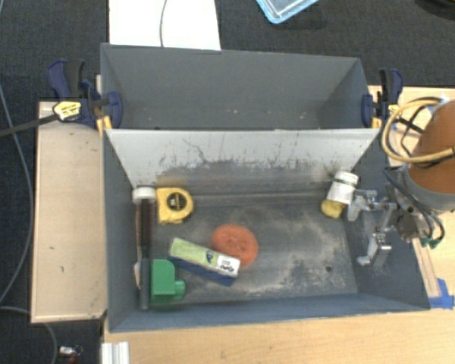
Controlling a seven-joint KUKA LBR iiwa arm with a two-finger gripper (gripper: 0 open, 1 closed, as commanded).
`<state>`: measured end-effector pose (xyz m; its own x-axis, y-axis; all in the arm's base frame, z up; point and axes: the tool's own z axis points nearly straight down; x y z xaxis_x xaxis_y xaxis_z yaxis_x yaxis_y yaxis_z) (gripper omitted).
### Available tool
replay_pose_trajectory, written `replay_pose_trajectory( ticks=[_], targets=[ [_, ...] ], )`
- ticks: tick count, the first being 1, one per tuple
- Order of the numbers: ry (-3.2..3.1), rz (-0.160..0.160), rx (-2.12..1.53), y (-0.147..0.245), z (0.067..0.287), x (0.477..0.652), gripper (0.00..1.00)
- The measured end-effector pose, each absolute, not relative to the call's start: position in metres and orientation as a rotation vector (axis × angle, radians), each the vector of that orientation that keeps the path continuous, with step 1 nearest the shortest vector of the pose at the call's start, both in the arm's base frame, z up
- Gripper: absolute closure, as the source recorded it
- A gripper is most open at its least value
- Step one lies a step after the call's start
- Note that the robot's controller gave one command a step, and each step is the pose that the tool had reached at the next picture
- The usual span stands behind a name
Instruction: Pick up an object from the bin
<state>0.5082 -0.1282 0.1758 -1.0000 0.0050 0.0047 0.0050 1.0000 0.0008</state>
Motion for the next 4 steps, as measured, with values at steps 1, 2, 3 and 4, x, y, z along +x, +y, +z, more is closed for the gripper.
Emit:
replay_pose_trajectory(
  ticks=[1,2,3,4],
  targets=[
    [-3.145,0.001,0.0,-0.127,0.18,0.51,0.0],
    [-3.142,-0.001,-0.091,-0.066,0.14,0.483,0.0],
    [-3.15,0.008,0.167,-0.046,0.143,0.507,0.0],
    [-3.146,-0.001,0.068,0.022,0.09,0.5,0.0]
  ],
)
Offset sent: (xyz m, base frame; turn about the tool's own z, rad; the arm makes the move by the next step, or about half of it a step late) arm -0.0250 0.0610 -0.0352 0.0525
